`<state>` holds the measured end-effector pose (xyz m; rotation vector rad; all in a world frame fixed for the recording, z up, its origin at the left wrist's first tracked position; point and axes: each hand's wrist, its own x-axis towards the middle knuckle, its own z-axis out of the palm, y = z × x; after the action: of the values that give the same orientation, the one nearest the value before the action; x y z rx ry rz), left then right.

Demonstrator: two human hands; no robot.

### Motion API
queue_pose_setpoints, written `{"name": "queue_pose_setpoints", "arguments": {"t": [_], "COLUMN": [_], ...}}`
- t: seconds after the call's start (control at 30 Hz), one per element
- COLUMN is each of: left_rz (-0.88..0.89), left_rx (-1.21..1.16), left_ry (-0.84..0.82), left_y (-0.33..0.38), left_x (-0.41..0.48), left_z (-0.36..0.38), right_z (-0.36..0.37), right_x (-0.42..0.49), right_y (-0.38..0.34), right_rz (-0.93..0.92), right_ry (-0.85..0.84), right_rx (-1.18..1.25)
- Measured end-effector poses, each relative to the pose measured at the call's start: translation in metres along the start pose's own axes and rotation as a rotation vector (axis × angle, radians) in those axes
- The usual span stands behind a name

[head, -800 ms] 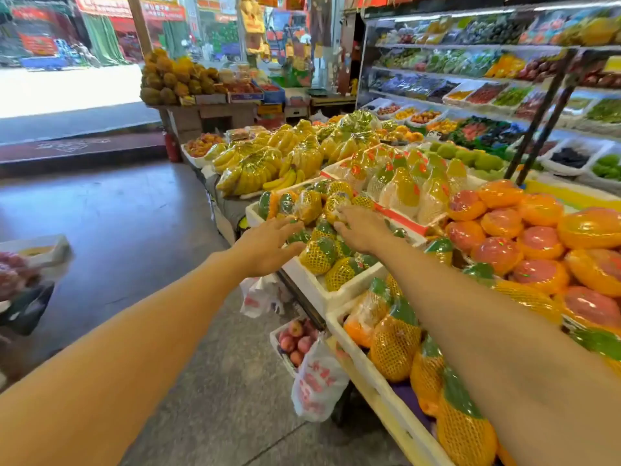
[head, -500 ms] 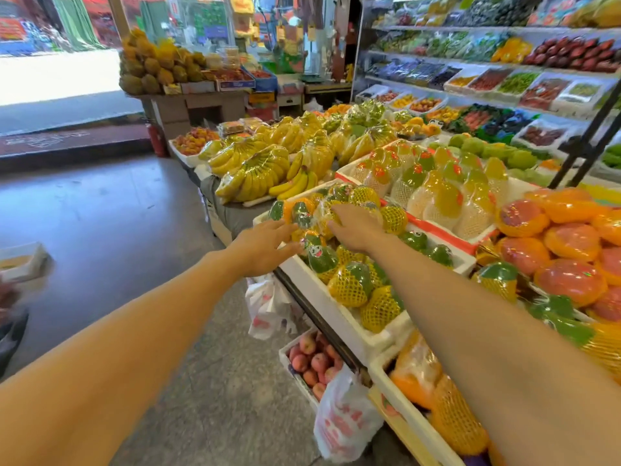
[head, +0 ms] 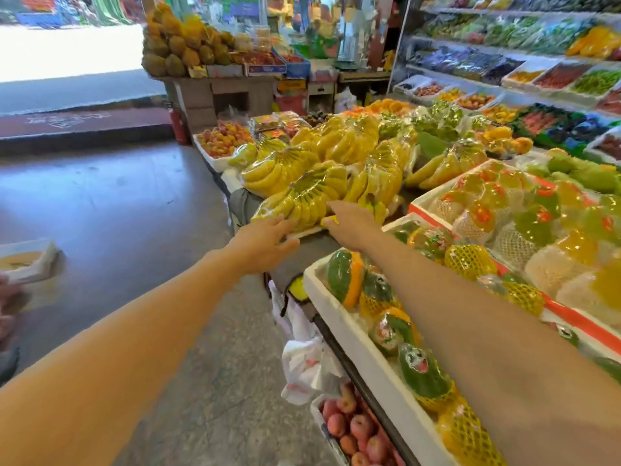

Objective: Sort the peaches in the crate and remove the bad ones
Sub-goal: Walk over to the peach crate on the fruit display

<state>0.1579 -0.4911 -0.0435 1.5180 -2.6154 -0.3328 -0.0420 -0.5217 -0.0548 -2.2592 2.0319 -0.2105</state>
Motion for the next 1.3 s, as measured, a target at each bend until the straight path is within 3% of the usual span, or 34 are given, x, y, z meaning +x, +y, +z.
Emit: {"name": "queue_pose_setpoints", "arguments": {"t": [0.47,0.8,1.3], "left_rz": [-0.292,-0.358,-0.501], "left_rx": [-0.077,-0.085,-0.123], "left_ry": [0.0,-0.029,0.02], "left_y": [-0.289,-0.534,-0.86], "left_x": [0.185,0.288,0.436], "left_z": [-0.065,-0.112,-0.173], "right_z": [0.046,0.097,0.159], "right_x": [0.368,0.597,0.939], "right_y": [-0.13,-0.268,-0.454], "right_rz": [-0.223,-0.254,-0.415], "right_ry": [-0.06,-0.103,-0.13], "right_rx": [0.01,0.096,0.03]}}
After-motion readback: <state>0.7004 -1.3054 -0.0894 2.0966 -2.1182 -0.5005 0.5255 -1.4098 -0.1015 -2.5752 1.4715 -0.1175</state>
